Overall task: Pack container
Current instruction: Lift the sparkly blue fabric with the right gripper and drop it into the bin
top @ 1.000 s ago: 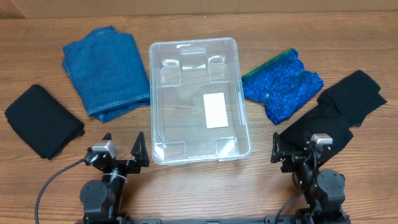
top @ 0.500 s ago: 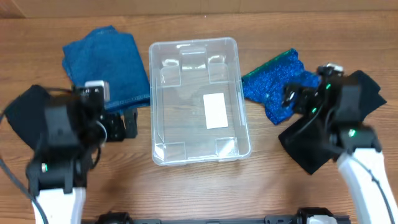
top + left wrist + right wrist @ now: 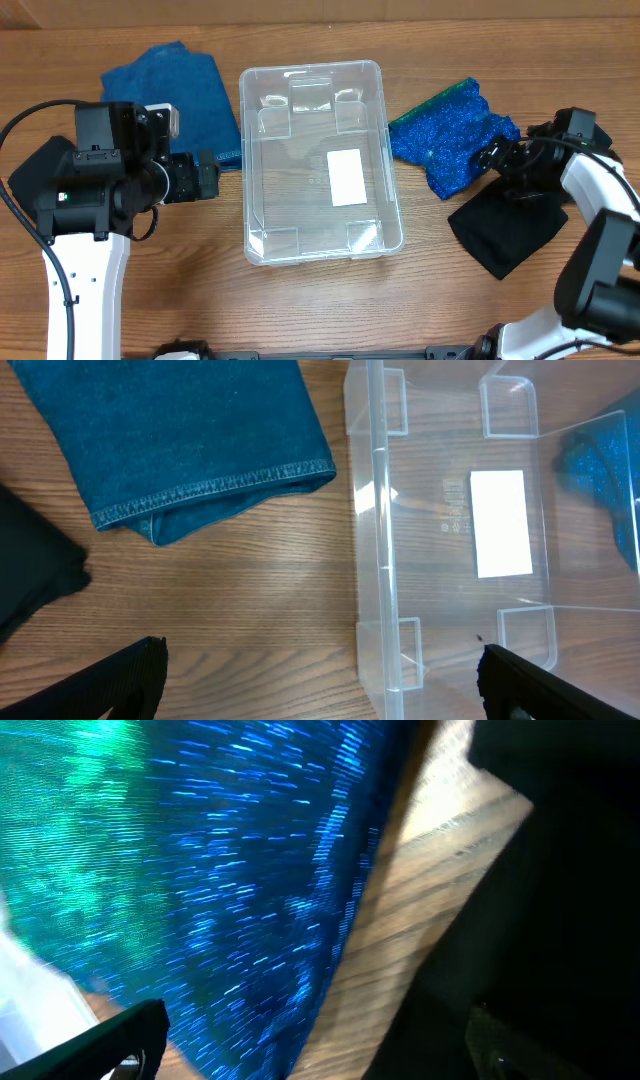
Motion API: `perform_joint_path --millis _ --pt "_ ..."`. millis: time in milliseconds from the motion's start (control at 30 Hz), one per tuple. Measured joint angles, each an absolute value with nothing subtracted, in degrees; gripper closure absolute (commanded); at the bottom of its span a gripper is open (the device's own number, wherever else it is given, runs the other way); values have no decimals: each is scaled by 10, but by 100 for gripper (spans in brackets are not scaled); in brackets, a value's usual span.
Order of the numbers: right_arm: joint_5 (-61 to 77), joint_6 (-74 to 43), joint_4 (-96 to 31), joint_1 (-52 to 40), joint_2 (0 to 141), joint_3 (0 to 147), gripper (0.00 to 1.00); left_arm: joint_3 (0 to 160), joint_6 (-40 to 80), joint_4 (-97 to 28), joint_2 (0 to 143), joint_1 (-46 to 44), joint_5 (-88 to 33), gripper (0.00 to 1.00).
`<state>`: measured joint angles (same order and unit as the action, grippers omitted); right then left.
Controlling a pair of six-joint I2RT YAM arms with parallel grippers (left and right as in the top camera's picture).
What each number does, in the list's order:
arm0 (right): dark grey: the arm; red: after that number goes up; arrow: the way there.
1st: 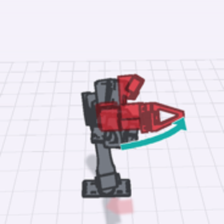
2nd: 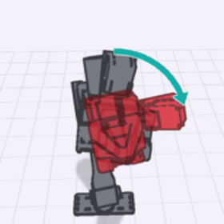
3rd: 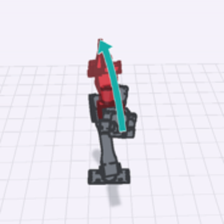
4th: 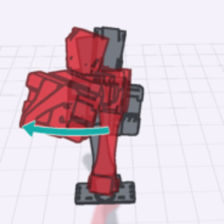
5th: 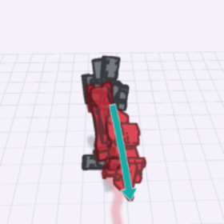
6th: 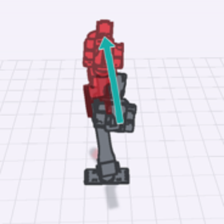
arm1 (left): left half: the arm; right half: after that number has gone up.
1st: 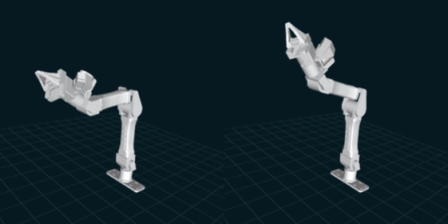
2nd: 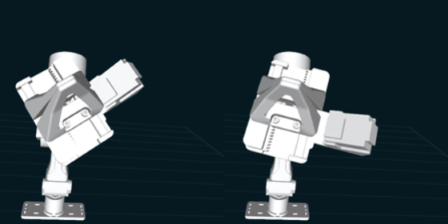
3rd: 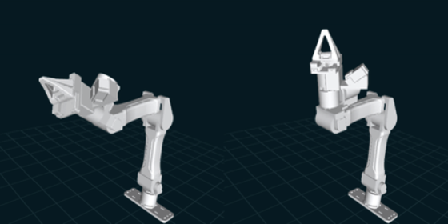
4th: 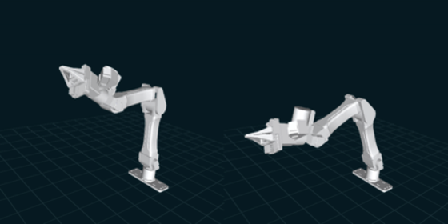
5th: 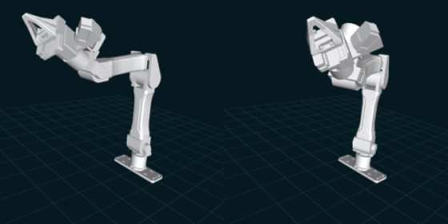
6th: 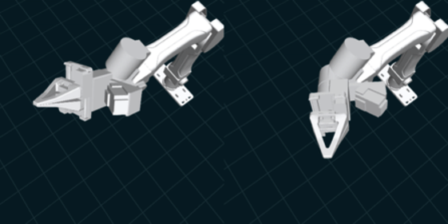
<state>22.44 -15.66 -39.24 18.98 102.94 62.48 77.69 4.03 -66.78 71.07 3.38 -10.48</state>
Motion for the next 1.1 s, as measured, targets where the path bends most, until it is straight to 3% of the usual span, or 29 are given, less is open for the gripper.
perform_joint_path --millis 400,433,467,500,533,567,700,833,967,1100 --pt "220 -164 -298 141 1089 653 1 777 40 -672 711 34 -105 0" --pt "219 -164 -295 138 1090 653 8 777 40 -673 711 34 -105 0" --pt "217 -165 -292 136 1090 653 31 777 40 -673 711 34 -105 0" --pt "215 -166 -289 135 1093 653 63 777 40 -674 711 34 -105 0" --pt "213 -165 -287 135 1094 653 87 777 40 -673 711 34 -105 0" --pt "211 -165 -280 134 1107 652 96 777 40 -673 711 34 -105 0" --pt "228 -168 -281 135 1108 653 96 777 40 -674 711 34 -105 0" --pt "233 -162 -385 131 1086 695 96 777 40 -674 711 34 -105 0" --pt "210 -123 -500 95 974 825 96 777 40 -674 711 34 -105 0" --pt "200 -48 -509 19 864 910 96 777 40 -674 711 34 -105 0"
